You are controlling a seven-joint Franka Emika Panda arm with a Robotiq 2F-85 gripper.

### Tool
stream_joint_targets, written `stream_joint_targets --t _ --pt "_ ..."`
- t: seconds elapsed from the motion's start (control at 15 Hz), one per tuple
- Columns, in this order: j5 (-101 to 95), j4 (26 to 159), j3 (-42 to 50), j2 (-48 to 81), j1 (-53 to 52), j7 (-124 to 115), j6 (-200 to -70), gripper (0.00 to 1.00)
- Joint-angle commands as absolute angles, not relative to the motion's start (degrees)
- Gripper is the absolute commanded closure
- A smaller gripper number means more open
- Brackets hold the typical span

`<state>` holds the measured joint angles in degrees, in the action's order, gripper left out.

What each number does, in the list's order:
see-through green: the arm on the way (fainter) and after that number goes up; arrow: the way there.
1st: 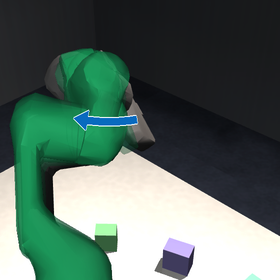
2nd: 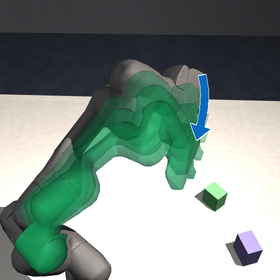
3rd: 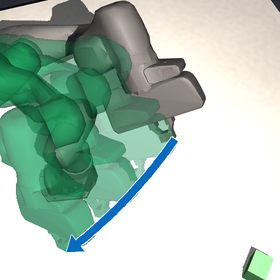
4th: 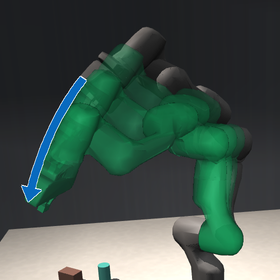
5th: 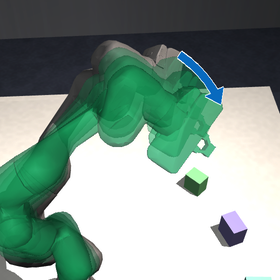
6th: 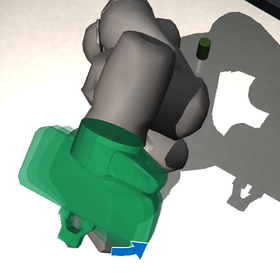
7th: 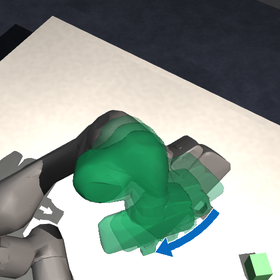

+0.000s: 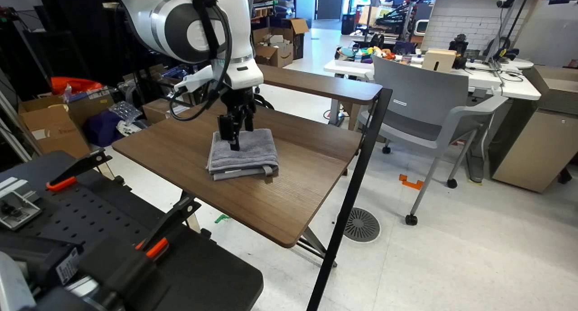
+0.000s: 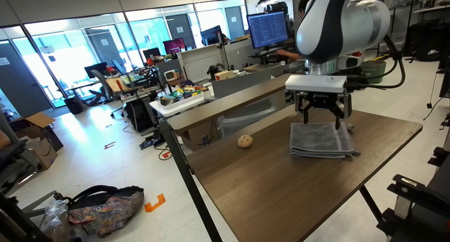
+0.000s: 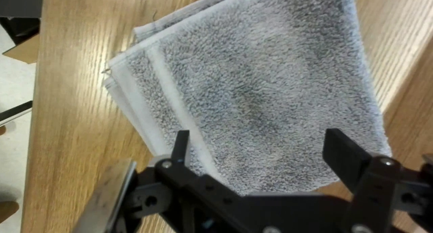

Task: Wipe the table using the grey towel

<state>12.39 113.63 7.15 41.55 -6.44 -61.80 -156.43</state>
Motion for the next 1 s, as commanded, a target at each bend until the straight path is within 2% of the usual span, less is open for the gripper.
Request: stream_joint_targets --t 0.0,0.4,0.93 --pt "15.60 110.79 5.28 46.39 -6.97 -63.98 -162.63 0.00" --pt "15.69 101.84 6.07 57.48 -8.40 -68.97 -162.06 0.00" --pt "20.73 89.02 8.28 63.90 1.11 -78.70 -156.81 0.00"
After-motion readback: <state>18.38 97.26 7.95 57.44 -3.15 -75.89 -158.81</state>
